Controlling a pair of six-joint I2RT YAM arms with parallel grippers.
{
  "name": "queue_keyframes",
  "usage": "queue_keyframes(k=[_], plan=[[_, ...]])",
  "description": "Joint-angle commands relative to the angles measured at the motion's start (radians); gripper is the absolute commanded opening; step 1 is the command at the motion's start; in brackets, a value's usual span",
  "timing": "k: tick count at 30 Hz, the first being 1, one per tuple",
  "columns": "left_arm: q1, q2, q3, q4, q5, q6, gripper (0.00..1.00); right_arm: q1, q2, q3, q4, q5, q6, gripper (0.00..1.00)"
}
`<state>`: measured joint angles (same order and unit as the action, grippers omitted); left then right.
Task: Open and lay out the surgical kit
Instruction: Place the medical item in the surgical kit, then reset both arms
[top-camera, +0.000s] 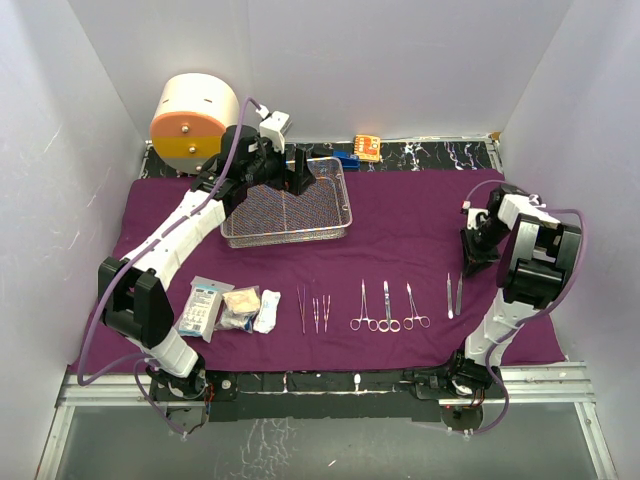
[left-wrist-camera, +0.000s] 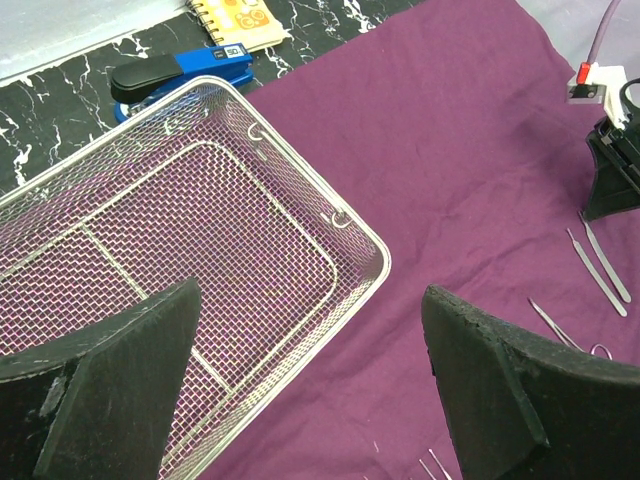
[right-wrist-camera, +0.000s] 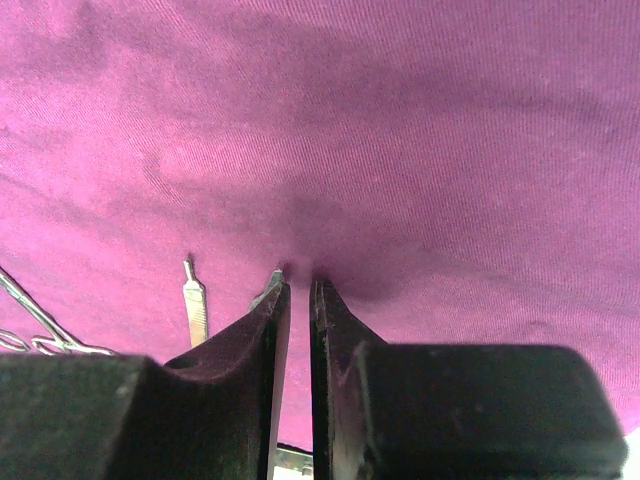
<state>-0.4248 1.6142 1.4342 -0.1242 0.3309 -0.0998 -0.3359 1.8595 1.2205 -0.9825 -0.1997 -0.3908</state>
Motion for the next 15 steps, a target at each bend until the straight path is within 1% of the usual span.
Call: queue_keyframes(k=[1, 15], plan=[[0.000, -0.057, -0.017, 0.021, 0.017, 0.011, 0.91, 0.012, 0.001, 0.019, 0.036, 0.015, -0.001, 0.14], [0.003, -0.058, -0.019, 0.020, 0.014, 0.011, 0.91, 0.038, -0.002, 0.013, 0.038, 0.019, 0.006, 0.13]])
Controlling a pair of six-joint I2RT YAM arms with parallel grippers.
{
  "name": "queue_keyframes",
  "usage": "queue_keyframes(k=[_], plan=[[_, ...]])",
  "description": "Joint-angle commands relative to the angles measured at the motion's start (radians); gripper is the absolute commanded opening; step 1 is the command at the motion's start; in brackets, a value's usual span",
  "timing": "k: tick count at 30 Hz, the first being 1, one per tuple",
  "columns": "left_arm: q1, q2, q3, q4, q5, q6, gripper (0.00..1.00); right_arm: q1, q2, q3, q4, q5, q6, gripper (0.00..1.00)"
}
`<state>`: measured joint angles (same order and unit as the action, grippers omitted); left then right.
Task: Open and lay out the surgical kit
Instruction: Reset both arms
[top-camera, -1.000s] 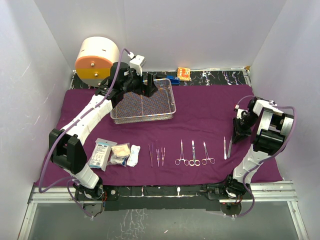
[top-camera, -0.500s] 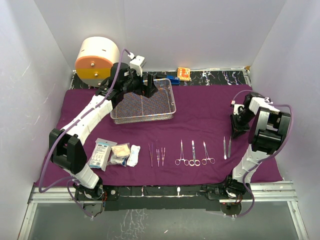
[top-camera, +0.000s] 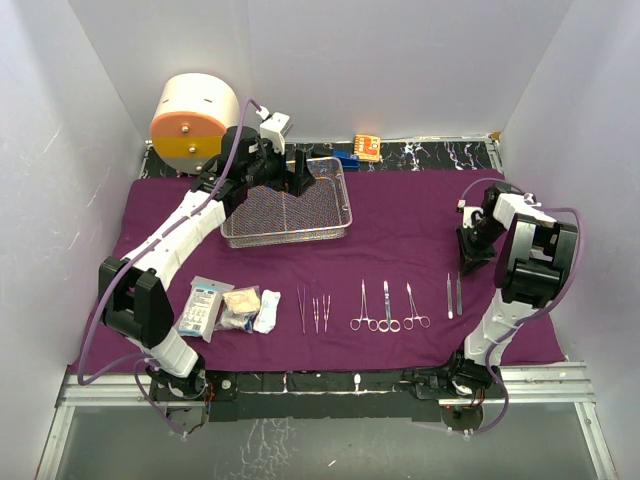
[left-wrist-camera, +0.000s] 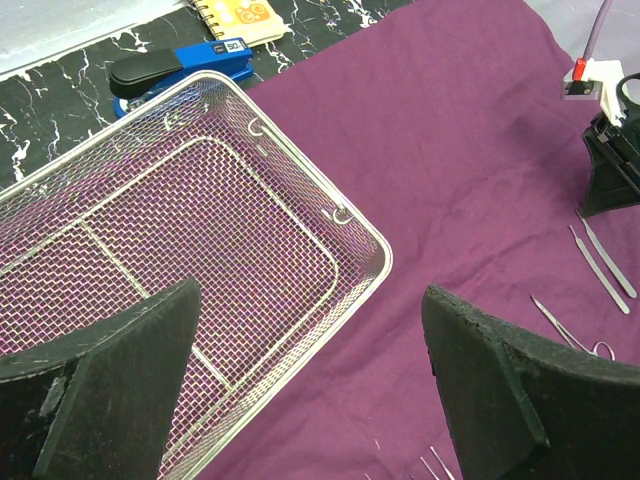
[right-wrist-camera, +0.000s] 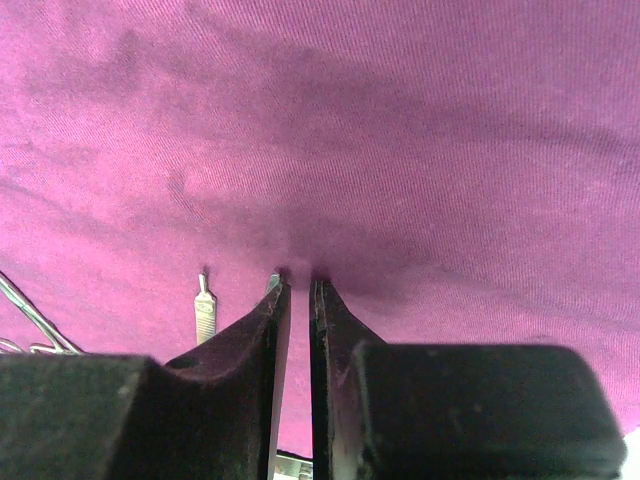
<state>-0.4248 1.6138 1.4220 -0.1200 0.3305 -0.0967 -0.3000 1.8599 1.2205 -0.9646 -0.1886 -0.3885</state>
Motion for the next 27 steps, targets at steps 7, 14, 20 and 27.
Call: queue_keyframes(k=[7, 14, 20, 27], plan=[[0.006, -0.065, -0.010, 0.014, 0.004, 0.011, 0.91, 0.002, -0.019, 0.041, 0.017, 0.049, -0.002, 0.12], [0.021, -0.082, -0.023, 0.019, -0.032, 0.014, 0.92, 0.004, -0.058, 0.221, -0.043, 0.071, 0.000, 0.12], [0.045, -0.112, -0.030, 0.022, -0.108, 0.020, 0.92, 0.094, -0.085, 0.375, -0.029, 0.150, 0.036, 0.12], [0.107, -0.176, -0.049, 0.019, -0.296, 0.086, 0.98, 0.222, -0.097, 0.536, 0.036, 0.193, 0.124, 0.16]])
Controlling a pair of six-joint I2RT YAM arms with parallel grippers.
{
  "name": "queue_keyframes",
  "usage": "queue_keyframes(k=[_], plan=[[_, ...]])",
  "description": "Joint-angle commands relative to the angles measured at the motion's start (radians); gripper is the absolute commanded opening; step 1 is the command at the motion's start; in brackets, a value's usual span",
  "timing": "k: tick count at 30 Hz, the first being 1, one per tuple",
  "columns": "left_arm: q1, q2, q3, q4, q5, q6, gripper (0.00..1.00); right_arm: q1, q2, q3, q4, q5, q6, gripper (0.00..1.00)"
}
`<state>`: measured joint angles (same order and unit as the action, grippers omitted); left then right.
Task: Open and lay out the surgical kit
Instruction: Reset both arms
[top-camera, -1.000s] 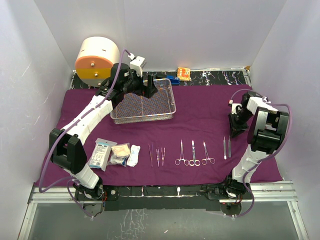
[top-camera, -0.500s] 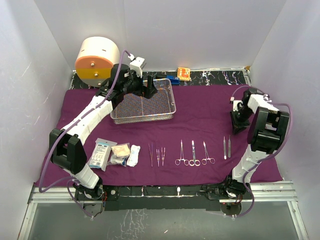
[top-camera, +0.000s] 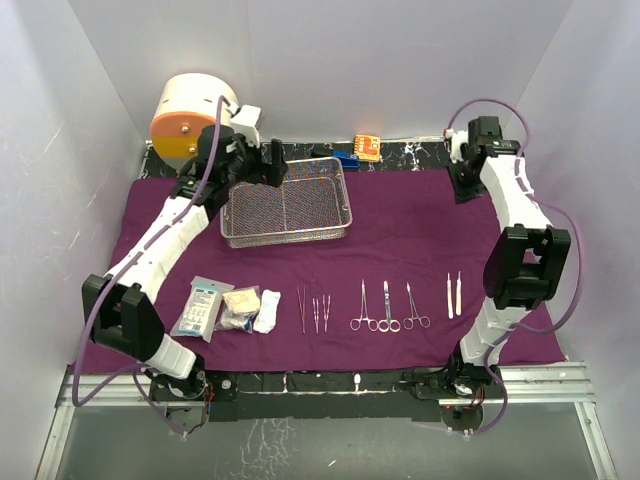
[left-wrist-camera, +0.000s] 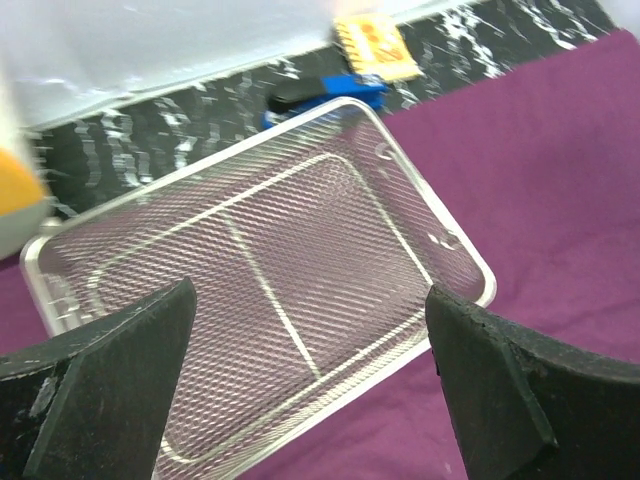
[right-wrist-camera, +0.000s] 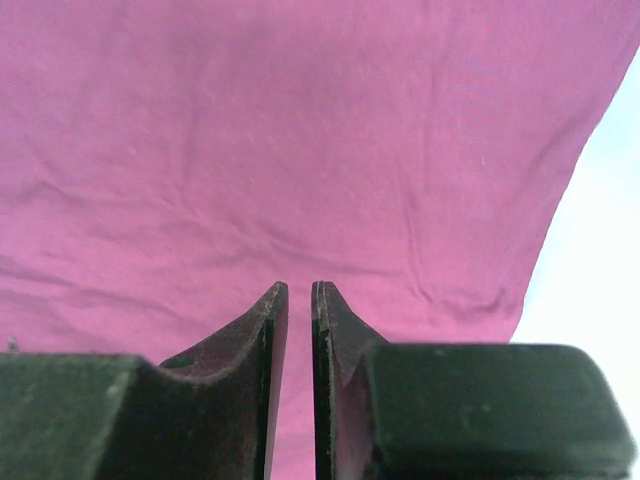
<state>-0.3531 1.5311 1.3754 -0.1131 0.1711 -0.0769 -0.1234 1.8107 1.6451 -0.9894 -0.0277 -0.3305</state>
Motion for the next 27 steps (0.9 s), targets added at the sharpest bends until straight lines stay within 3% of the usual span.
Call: queue_keyframes(k=[1, 4, 8, 10, 11, 15, 20, 27], plan=[[0.043, -0.103, -0.008, 0.011, -0.173, 0.095, 0.98, 0.051, -0.044, 0.134, 0.067, 0.025, 0.077, 0.17], [0.080, -0.145, -0.039, 0.020, -0.241, 0.160, 0.99, 0.057, -0.043, 0.191, 0.101, -0.013, 0.128, 0.25], [0.164, -0.217, -0.090, 0.032, -0.258, 0.182, 0.99, 0.057, -0.108, 0.147, 0.228, -0.007, 0.170, 0.63], [0.203, -0.243, -0.096, 0.025, -0.256, 0.182, 0.99, 0.056, -0.155, 0.087, 0.309, 0.001, 0.196, 0.90], [0.222, -0.257, -0.096, 0.024, -0.255, 0.184, 0.99, 0.057, -0.190, 0.056, 0.353, -0.002, 0.205, 0.97], [0.273, -0.308, -0.086, 0.040, -0.242, 0.213, 0.99, 0.057, -0.300, -0.043, 0.428, -0.028, 0.231, 0.98], [0.279, -0.339, -0.038, -0.050, -0.204, 0.212, 0.99, 0.057, -0.474, -0.201, 0.501, -0.088, 0.234, 0.98], [0.281, -0.406, -0.125, -0.108, -0.180, 0.174, 0.99, 0.055, -0.645, -0.305, 0.560, -0.140, 0.195, 0.98]])
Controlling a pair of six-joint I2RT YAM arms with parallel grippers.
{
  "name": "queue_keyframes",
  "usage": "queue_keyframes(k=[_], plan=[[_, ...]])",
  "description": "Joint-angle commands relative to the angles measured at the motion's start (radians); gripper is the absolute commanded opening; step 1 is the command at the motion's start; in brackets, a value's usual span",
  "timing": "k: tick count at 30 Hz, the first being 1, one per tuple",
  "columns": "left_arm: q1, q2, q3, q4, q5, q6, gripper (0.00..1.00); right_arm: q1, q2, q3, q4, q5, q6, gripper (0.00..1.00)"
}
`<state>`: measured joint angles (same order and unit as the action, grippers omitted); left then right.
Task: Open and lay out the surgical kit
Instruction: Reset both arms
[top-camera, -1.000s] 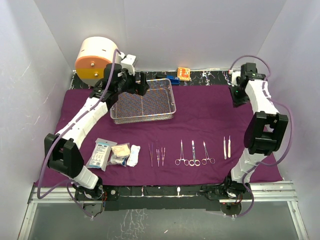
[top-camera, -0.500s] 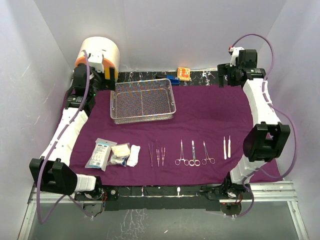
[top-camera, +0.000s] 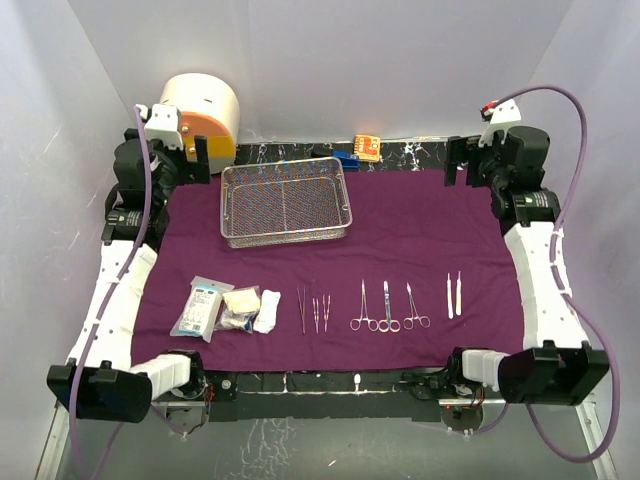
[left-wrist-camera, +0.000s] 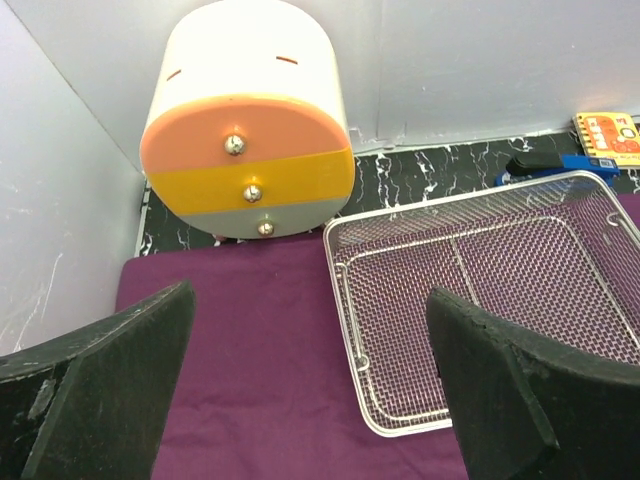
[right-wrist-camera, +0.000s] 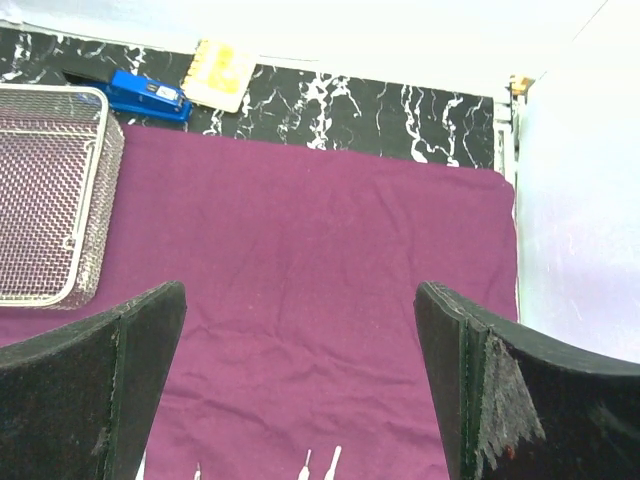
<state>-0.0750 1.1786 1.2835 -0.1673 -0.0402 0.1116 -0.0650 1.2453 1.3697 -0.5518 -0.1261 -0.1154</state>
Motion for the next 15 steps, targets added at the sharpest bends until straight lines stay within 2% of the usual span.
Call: queue_keyframes(k=[1, 5, 10, 15], plan=[[0.004, -0.060, -0.030, -0.075, 0.038, -0.007, 0.99, -0.004, -0.101, -0.040, 0.134, -0.040, -0.023, 0.98], [0.004, -0.093, -0.028, -0.112, 0.024, -0.001, 0.99, -0.010, -0.151, -0.051, 0.144, -0.037, -0.047, 0.98], [0.017, -0.101, -0.041, -0.103, -0.017, -0.030, 0.98, -0.017, -0.137, -0.032, 0.129, -0.035, -0.049, 0.98], [0.041, -0.090, -0.028, -0.123, 0.021, -0.061, 0.99, -0.022, -0.129, -0.036, 0.120, -0.058, -0.051, 0.98]])
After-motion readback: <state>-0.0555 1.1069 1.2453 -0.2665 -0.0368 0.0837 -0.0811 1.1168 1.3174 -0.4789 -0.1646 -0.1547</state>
